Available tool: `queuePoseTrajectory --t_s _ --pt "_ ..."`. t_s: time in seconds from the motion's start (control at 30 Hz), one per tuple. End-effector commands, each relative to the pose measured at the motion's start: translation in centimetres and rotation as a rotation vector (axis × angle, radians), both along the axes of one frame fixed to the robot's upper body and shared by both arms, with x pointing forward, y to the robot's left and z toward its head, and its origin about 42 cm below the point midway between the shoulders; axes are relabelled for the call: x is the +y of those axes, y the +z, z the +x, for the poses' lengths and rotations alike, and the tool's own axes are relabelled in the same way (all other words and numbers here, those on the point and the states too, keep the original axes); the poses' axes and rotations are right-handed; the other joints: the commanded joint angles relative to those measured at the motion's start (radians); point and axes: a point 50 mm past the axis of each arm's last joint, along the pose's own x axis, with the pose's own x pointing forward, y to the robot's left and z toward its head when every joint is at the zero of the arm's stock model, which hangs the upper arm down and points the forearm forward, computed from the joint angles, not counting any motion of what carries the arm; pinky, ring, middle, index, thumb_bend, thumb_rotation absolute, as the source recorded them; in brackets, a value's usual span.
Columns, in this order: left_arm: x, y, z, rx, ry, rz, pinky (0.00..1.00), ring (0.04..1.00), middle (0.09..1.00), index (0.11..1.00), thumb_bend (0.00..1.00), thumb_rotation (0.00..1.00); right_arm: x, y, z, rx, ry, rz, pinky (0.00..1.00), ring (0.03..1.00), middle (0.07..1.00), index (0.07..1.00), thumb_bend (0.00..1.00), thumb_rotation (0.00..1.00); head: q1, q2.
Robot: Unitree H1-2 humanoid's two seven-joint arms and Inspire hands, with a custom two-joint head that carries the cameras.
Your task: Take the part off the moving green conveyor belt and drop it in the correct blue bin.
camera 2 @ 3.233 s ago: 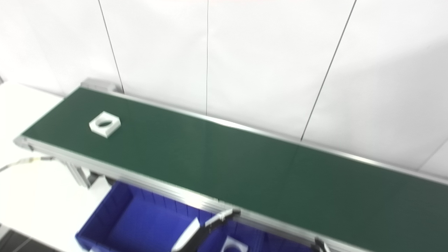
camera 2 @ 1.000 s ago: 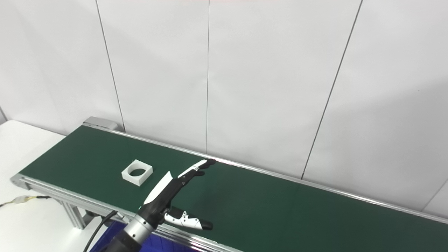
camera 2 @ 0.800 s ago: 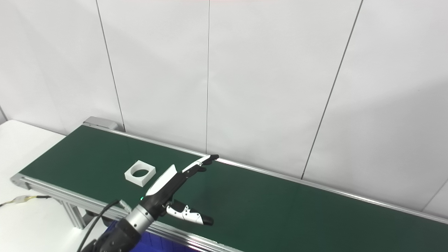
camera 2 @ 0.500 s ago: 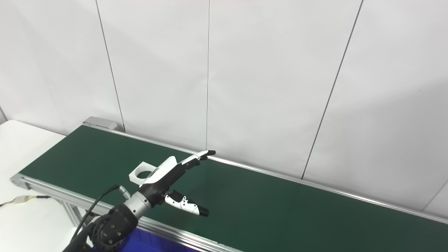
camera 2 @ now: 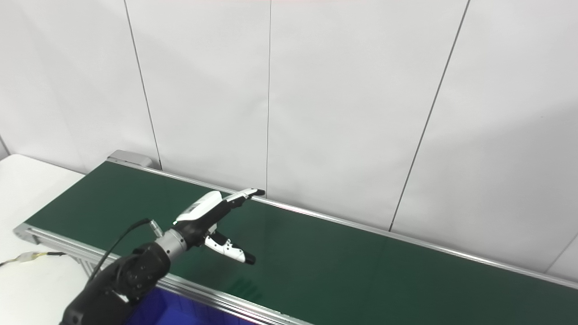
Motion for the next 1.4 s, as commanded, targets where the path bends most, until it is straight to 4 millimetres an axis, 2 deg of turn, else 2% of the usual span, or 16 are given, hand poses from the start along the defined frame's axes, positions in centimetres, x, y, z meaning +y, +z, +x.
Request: queuePoseTrajectory --t_s 0.0,0.27,0.6,1.17,1.37 --pt "1.2 2.8 1.4 -0.048 0.012 0.035 0.88 0.961 0.993 0.951 0.89 0.35 0.3 1.5 0.5 -0.081 0.009 0.018 0.8 0.865 0.886 0.938 0.86 0.0 -0.001 0.002" --pt "2.5 3.4 2.8 -0.024 0.031 0.096 0.93 0.975 0.992 0.947 0.9 0.3 0.4 1.4 0.5 -0.082 0.012 0.018 0.79 0.862 0.884 0.939 0.86 0.0 -0.002 0.002" --pt "3.0 3.1 4.3 -0.021 0.034 0.284 0.98 0.981 0.987 0.955 0.9 0.27 0.5 1.4 0.5 -0.085 0.01 0.03 0.79 0.865 0.887 0.94 0.86 0.0 -0.002 0.0" --pt "0.4 0.8 6.3 0.067 0.043 0.402 0.98 0.98 1.0 0.966 0.87 0.18 0.7 1.7 0.1 -0.094 0.004 0.026 0.79 0.867 0.886 0.941 0.86 0.04 -0.013 0.005" --pt "-0.2 -0.2 7.2 0.061 0.056 0.402 0.97 0.97 0.995 0.964 0.84 0.12 0.9 1.7 -0.2 -0.091 0.001 0.051 0.79 0.865 0.89 0.936 0.86 0.01 -0.019 0.008"
